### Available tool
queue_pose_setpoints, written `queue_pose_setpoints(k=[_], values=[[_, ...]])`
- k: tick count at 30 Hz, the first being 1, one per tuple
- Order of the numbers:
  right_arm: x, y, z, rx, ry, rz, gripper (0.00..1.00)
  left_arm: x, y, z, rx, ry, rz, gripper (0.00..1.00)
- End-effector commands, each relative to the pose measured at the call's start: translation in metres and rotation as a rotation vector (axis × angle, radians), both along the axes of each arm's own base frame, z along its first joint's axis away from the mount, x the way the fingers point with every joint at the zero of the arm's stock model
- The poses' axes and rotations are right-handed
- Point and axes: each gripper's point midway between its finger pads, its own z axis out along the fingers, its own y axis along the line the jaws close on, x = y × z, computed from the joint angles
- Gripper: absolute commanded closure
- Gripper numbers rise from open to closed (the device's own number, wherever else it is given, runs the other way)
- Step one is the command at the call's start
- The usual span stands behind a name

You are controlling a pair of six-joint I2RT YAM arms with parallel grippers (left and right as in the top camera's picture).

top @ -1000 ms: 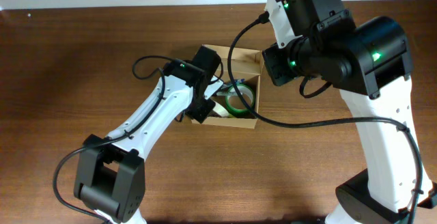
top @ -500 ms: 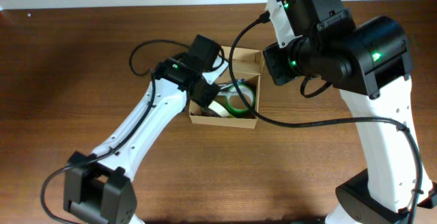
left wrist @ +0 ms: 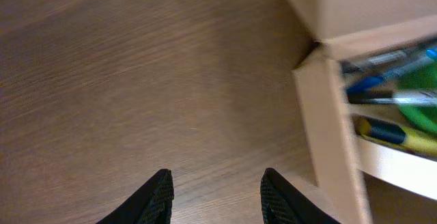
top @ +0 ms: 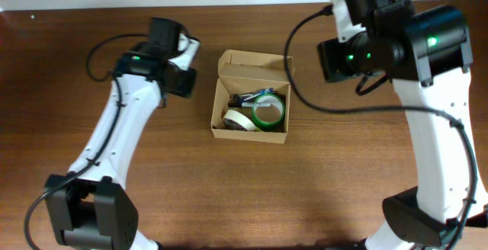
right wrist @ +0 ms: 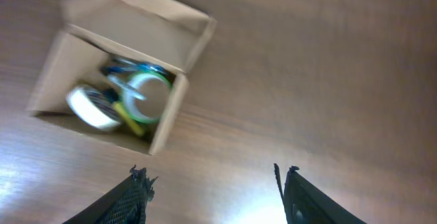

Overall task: Pack container
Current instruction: 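Withdraw both grippers up and away from the box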

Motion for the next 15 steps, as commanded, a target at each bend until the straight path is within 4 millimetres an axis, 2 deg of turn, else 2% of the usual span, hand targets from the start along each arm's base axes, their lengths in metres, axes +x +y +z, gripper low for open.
queue_pose_setpoints(k=[1, 4, 5, 7, 8, 12, 15], values=[[-0.002, -0.025, -0.015, 0.001, 0.059, -0.104, 0.37, 0.01, 0.01, 0.007, -0.078, -0.027, 0.03, 0.59], [-0.002, -0.038, -0.038, 0.038, 0.145, -0.157, 0.39, 0.017, 0.019, -0.006, -0.143, -0.001, 0.046, 0.72], [-0.003, -0.04, -0.045, 0.065, 0.175, -0.166, 0.42, 0.018, 0.02, -0.013, -0.166, 0.016, 0.048, 0.77], [-0.004, -0.041, -0.061, 0.136, 0.236, -0.181, 0.54, 0.018, 0.019, -0.03, -0.226, 0.068, 0.047, 0.91], [-0.004, -0.041, -0.068, 0.174, 0.264, -0.186, 0.65, 0.018, 0.017, -0.039, -0.255, 0.095, 0.043, 0.96], [-0.005, -0.034, -0.096, 0.316, 0.359, -0.184, 0.96, 0.014, -0.002, -0.072, -0.374, 0.201, 0.014, 0.98], [-0.002, -0.028, -0.113, 0.385, 0.392, -0.162, 0.96, 0.012, -0.018, -0.085, -0.468, 0.252, -0.011, 0.98]])
